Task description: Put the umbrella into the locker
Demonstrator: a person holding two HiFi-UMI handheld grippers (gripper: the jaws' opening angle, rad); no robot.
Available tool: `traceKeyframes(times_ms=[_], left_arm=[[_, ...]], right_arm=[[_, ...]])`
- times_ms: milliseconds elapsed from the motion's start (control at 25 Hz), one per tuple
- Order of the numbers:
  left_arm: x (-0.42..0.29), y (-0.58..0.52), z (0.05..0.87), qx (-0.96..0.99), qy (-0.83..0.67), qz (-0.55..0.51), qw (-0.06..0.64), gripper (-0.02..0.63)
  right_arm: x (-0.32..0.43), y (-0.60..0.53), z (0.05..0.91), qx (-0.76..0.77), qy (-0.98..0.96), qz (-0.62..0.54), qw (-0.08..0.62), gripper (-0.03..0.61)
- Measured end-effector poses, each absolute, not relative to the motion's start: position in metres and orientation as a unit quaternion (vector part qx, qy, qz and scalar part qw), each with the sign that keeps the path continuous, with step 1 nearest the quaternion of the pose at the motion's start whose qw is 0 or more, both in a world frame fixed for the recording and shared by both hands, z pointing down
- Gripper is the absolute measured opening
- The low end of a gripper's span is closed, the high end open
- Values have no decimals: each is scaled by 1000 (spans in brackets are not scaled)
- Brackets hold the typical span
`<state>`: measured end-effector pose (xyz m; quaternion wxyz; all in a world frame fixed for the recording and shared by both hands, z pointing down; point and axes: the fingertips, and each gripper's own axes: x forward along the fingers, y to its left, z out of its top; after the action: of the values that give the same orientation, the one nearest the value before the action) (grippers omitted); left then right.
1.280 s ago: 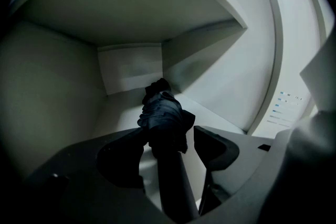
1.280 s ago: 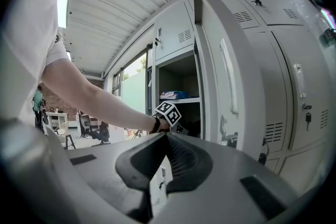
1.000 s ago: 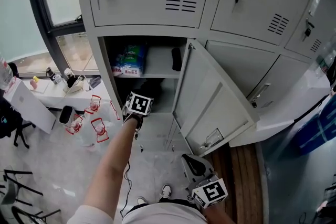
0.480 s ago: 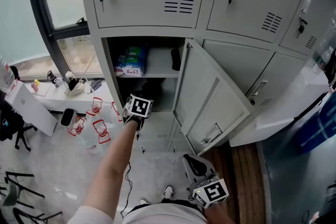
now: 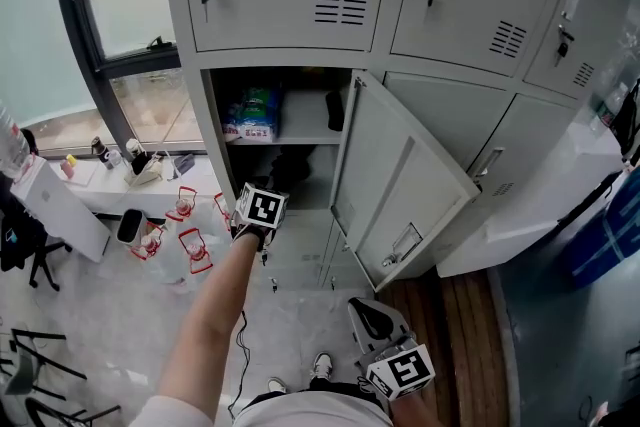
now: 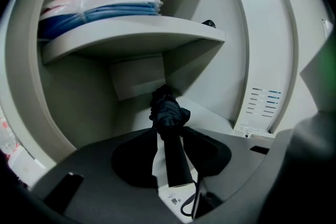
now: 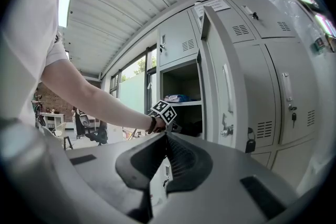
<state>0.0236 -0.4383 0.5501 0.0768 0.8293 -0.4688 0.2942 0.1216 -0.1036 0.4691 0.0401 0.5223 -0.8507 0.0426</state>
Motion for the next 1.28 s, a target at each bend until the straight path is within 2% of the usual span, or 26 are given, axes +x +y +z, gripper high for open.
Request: traceKeyframes(times_ms=[280, 400, 760, 1280], left_arm=[[4, -424, 527, 834, -478, 267, 72, 61], [0, -414, 523, 839, -473, 261, 63, 40], [-9, -373, 488, 860, -458, 221, 48, 21], [-62, -287, 420, 880, -462, 106, 16, 21]], right_arm=[[121, -93, 473, 529, -846, 48, 41, 18], [125, -90, 471, 534, -843, 46, 41, 18], [134, -90, 462, 542, -839, 31, 37, 18], [157, -97, 438, 560, -828, 13, 29, 18]])
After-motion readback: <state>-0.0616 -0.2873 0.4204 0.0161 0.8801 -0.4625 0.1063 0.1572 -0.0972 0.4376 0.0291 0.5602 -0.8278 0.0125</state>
